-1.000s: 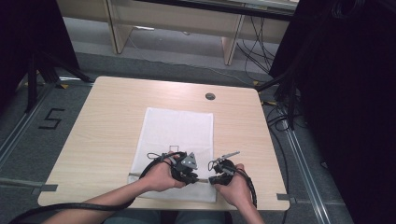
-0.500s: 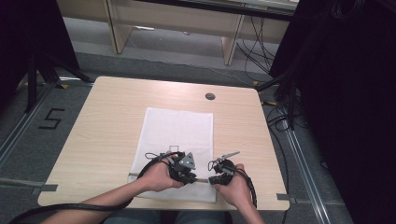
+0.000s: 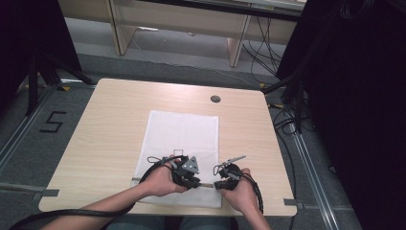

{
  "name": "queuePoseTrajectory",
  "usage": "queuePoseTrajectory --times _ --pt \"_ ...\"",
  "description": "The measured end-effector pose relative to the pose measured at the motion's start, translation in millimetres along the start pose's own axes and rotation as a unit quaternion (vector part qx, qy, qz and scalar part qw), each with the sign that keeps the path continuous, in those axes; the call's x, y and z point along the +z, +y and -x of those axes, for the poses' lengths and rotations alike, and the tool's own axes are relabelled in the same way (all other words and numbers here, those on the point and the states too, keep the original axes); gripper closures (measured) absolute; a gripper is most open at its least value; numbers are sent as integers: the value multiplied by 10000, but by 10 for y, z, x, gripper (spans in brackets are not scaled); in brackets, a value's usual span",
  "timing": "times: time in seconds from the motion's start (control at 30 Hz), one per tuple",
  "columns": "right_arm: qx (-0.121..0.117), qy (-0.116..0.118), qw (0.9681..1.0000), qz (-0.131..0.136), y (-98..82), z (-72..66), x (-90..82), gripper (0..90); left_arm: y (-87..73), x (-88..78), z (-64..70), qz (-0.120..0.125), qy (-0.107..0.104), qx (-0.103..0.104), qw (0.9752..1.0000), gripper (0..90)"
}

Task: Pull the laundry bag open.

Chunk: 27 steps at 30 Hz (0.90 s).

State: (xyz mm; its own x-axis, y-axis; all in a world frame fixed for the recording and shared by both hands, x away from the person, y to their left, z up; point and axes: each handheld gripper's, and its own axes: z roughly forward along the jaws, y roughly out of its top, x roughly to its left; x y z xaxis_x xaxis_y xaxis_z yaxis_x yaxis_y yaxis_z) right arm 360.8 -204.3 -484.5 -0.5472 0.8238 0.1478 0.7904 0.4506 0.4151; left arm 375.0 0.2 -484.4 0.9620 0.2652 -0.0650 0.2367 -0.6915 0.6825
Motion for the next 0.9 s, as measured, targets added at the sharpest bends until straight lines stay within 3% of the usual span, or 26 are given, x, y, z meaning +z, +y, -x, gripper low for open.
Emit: queuePoseTrajectory --times 0.1,0.13,0.47,0.5,0.63,0.67,0.7,0.73,0.8,0.9 --pt "10 -14 10000 4 1 -3 1 900 -8 -11 -8 5 -2 18 10000 822" --pt "46 -8 10000 -20 1 -2 1 900 -14 -12 2 -8 17 -73 10000 822" --pt "135 -51 9999 -64 0 -16 -6 900 -30 -33 -8 -10 24 16 10000 822" --pt "136 -50 9999 -65 0 -16 -6 900 -36 -34 -6 28 -20 -93 10000 822" --pt "133 -42 9999 -74 1 -14 -7 900 -37 -36 -16 -2 11 24 10000 822" --pt "135 -48 9999 -64 0 -16 -6 900 -42 -29 1 51 -28 -127 9999 822" --pt "135 -48 9999 -64 0 -16 -6 900 -41 -30 1 54 -29 -126 9999 822" --pt "135 -53 9999 -64 0 -17 -6 900 -42 -41 -7 4 11 -26 10000 822" --pt "133 -64 9999 -68 1 -19 -6 900 -46 -47 -7 -1 2 -81 10000 822" --pt "141 -72 9998 -85 2 -21 -8 900 -53 -59 -19 2 21 28 10000 822"
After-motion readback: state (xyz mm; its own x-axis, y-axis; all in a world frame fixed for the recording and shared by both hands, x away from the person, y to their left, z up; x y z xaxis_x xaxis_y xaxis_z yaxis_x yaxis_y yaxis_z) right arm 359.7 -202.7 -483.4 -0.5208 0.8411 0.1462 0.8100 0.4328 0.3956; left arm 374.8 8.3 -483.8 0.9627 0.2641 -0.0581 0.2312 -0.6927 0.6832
